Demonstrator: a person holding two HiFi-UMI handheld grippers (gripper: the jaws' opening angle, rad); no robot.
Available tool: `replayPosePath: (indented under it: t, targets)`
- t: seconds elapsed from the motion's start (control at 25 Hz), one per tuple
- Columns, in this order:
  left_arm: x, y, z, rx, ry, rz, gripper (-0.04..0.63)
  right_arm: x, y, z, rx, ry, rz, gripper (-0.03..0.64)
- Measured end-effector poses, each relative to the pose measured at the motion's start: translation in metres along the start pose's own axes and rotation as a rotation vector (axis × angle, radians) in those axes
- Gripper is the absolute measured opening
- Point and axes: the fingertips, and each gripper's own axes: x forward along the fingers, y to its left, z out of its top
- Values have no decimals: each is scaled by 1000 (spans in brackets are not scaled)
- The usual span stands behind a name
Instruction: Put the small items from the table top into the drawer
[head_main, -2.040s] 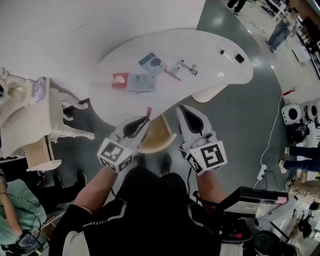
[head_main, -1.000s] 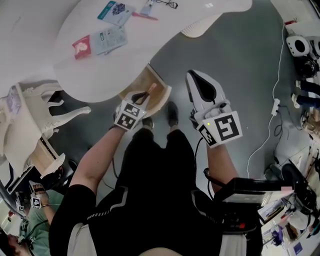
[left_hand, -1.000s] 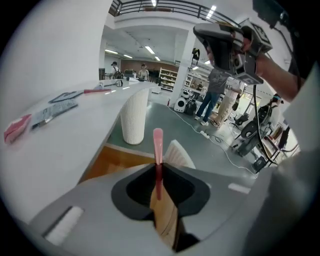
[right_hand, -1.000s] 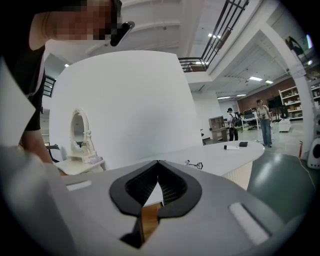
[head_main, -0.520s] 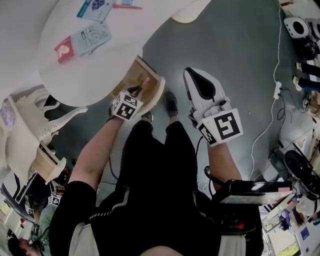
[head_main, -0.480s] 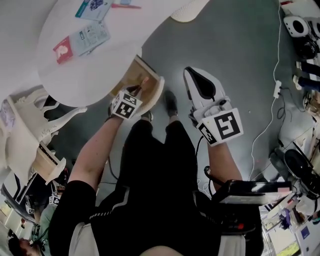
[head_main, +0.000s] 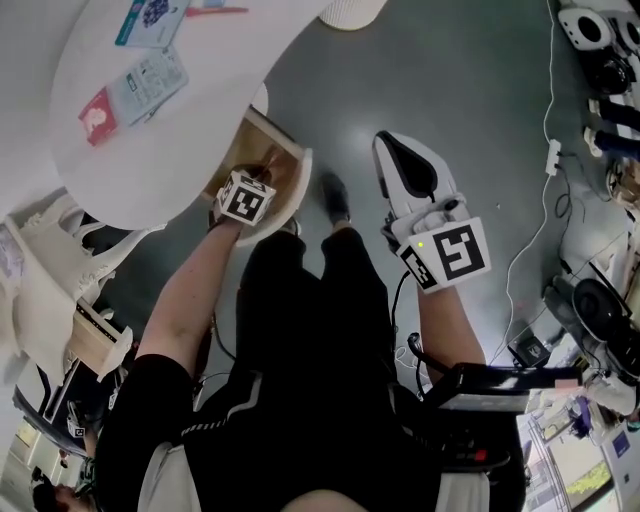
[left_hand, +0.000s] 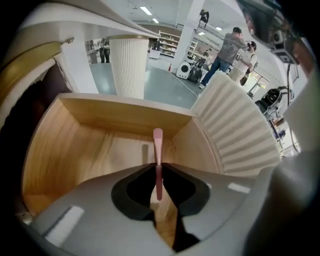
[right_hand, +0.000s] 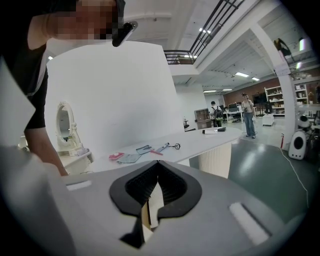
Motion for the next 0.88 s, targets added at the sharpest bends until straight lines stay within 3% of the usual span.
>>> replayPosePath:
  t: [0.44, 0.56, 0.88]
  targets:
    - [29, 16, -23, -34, 152, 42, 44, -5, -15, -19, 31, 37, -40, 2]
    - [32, 22, -26, -5, 180, 49, 46, -5, -13, -26, 38, 52, -35, 2]
    - [45, 8, -32, 25, 184, -5, 46, -10, -15, -40, 47, 82, -40, 3]
